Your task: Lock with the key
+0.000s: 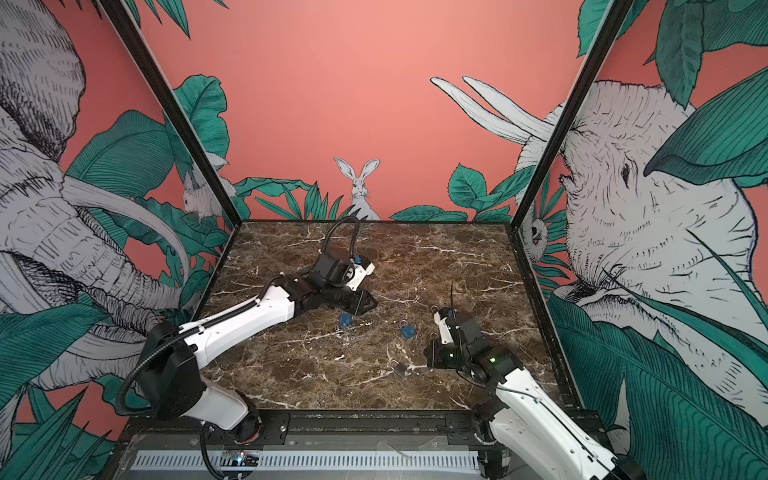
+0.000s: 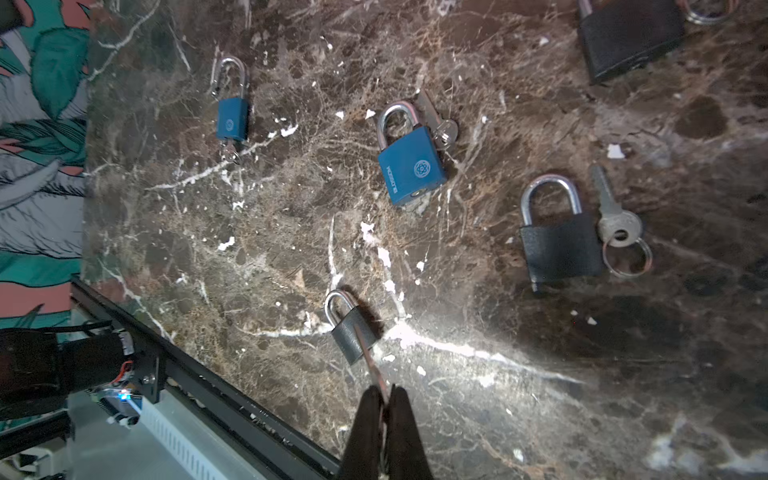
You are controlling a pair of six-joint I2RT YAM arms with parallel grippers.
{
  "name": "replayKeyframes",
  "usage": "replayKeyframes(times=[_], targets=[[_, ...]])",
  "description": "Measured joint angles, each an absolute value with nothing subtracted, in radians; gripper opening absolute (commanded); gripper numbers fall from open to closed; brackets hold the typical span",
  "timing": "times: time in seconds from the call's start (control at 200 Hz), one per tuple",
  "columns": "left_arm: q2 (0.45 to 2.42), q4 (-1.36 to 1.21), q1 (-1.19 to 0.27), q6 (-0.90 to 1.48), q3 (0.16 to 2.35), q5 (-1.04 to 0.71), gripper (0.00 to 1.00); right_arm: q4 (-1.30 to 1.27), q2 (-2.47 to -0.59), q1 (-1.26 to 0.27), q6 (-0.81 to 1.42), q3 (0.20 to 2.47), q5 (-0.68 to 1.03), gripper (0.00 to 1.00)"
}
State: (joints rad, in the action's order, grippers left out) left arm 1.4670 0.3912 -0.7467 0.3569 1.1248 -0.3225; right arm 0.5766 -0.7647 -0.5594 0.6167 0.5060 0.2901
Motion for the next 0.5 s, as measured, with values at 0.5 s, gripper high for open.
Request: replayKeyframes(times=[0.5], targets=[[1.184, 0.337, -0.726, 0.419, 0.918, -0.181, 0.39, 0.339, -1.06, -0.721, 0.641, 0.506, 0.189, 0.0]])
